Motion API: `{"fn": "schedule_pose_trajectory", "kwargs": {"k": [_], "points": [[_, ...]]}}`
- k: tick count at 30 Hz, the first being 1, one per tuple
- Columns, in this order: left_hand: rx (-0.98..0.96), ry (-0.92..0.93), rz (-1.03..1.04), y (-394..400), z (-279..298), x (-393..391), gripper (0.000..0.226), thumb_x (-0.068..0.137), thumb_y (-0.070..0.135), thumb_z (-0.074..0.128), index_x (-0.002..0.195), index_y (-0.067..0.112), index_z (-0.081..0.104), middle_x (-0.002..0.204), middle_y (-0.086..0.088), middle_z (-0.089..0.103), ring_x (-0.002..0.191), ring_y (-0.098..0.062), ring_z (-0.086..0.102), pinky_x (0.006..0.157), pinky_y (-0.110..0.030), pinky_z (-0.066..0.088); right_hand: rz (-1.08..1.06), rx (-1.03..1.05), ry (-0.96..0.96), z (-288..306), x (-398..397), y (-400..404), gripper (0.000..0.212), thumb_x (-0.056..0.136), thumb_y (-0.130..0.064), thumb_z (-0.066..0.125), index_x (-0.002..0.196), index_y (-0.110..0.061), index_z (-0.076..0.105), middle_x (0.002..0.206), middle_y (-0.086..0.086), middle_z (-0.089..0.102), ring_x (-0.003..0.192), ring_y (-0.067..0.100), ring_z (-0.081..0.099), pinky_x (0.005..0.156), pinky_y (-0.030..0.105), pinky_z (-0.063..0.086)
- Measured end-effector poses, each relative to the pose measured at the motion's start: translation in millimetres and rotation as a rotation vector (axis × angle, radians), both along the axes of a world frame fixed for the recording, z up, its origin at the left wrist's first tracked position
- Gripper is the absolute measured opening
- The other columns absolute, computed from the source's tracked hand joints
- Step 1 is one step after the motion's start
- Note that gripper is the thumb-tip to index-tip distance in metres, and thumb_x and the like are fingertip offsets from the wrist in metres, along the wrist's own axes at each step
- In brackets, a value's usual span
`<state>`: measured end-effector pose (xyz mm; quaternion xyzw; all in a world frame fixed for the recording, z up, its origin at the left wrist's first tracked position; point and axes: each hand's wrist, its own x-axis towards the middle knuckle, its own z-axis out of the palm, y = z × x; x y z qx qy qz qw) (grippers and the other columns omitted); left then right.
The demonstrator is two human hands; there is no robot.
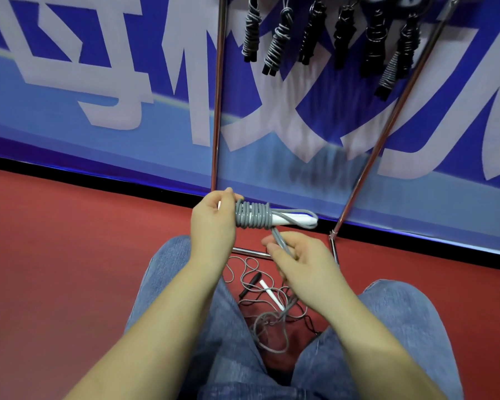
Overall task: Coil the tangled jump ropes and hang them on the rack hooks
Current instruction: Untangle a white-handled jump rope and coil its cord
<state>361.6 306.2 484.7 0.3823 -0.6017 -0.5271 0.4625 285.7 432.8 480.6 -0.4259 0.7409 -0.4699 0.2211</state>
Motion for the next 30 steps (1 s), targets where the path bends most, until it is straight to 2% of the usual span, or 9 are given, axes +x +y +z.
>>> {"fn": "schedule_pose_trajectory", "kwargs": {"k": [4, 6, 10, 13, 15, 19, 23, 26, 30], "points": [[-0.095, -0.142, 0.009, -5.5, -2.3, 4.6, 0.033, 0.096, 0.026, 0.050, 0.065, 0.025, 0.062, 0.061, 0.011, 0.061, 0.063, -0.013, 0.053, 0.064, -0.028, 0.040, -0.040, -0.045, 0.213, 8.9, -4.5, 7.0, 0.012, 0.085, -0.027, 0.066, 0.074, -0.022, 0.066, 0.057, 0.003, 0.056, 0.052, 0.006, 0.041, 0.052, 0.028, 0.036], [-0.104, -0.166, -0.078, -9.1, -4.6, 6.1, 0.031, 0.094, 0.028, 0.052, 0.065, 0.026, 0.063, 0.061, 0.011, 0.061, 0.063, -0.010, 0.054, 0.064, -0.027, 0.041, -0.085, -0.102, 0.250, 16.6, -10.8, 10.4, 0.014, 0.081, -0.025, 0.071, 0.068, -0.024, 0.066, 0.057, 0.002, 0.057, 0.052, 0.005, 0.041, 0.052, 0.024, 0.035], [-0.066, -0.103, -0.379, -8.4, 1.9, 10.6, 0.031, 0.097, 0.019, 0.052, 0.069, 0.017, 0.065, 0.062, 0.007, 0.058, 0.058, -0.004, 0.049, 0.059, -0.019, 0.039, -0.101, -0.160, 0.202, 31.0, -23.4, 18.4, 0.016, 0.074, -0.020, 0.077, 0.066, -0.032, 0.069, 0.070, -0.011, 0.069, 0.064, 0.000, 0.059, 0.061, 0.014, 0.043], [-0.039, -0.075, -0.495, -6.2, 10.3, 13.8, 0.030, 0.097, 0.019, 0.051, 0.071, 0.015, 0.065, 0.060, 0.005, 0.054, 0.054, -0.007, 0.043, 0.051, -0.017, 0.034, -0.091, -0.092, 0.161, 33.0, -27.6, 21.1, 0.014, 0.076, -0.021, 0.076, 0.068, -0.032, 0.071, 0.067, -0.018, 0.067, 0.058, -0.006, 0.057, 0.052, 0.007, 0.038], [-0.061, -0.097, -0.534, -5.6, 14.5, 16.0, 0.029, 0.097, 0.019, 0.052, 0.072, 0.015, 0.065, 0.059, 0.004, 0.053, 0.053, -0.008, 0.040, 0.049, -0.018, 0.032, -0.068, -0.023, 0.125, 32.6, -29.7, 21.2, 0.010, 0.077, -0.025, 0.074, 0.069, -0.029, 0.072, 0.065, -0.014, 0.068, 0.052, -0.005, 0.055, 0.045, 0.008, 0.035], [-0.015, -0.082, -0.610, 0.7, 22.2, 21.6, 0.029, 0.098, 0.015, 0.049, 0.073, 0.011, 0.063, 0.050, 0.010, 0.051, 0.043, -0.003, 0.037, 0.043, -0.014, 0.029, 0.042, 0.092, 0.137, 31.9, -34.4, 21.1, 0.018, 0.078, -0.036, 0.069, 0.064, -0.025, 0.071, 0.064, -0.003, 0.063, 0.056, 0.005, 0.052, 0.057, 0.022, 0.039], [0.011, -0.044, -0.641, 5.9, 25.8, 23.4, 0.029, 0.098, 0.011, 0.046, 0.073, 0.006, 0.060, 0.045, 0.010, 0.051, 0.037, 0.001, 0.040, 0.040, -0.010, 0.031, 0.126, 0.103, 0.033, 29.1, -34.2, 22.0, 0.048, 0.069, -0.054, 0.059, 0.063, -0.006, 0.067, 0.058, 0.004, 0.050, 0.057, 0.011, 0.040, 0.054, 0.026, 0.030], [0.049, -0.016, -0.627, 7.1, 22.3, 22.0, 0.030, 0.098, 0.013, 0.047, 0.071, 0.008, 0.060, 0.044, 0.010, 0.048, 0.037, 0.000, 0.037, 0.038, -0.012, 0.029, 0.135, 0.094, -0.107, 28.4, -32.1, 20.5, 0.043, 0.070, -0.050, 0.057, 0.055, -0.011, 0.067, 0.052, -0.002, 0.051, 0.051, 0.008, 0.040, 0.051, 0.021, 0.032], [0.117, 0.076, -0.628, 9.5, 15.5, 15.7, 0.029, 0.085, 0.031, 0.053, 0.061, 0.020, 0.066, 0.047, 0.007, 0.043, 0.039, -0.007, 0.028, 0.039, -0.015, 0.020, 0.145, 0.018, -0.499, 26.5, -28.1, 20.6, 0.040, 0.075, -0.036, 0.051, 0.042, -0.016, 0.062, 0.042, -0.008, 0.049, 0.036, 0.002, 0.039, 0.039, 0.014, 0.031]]}}
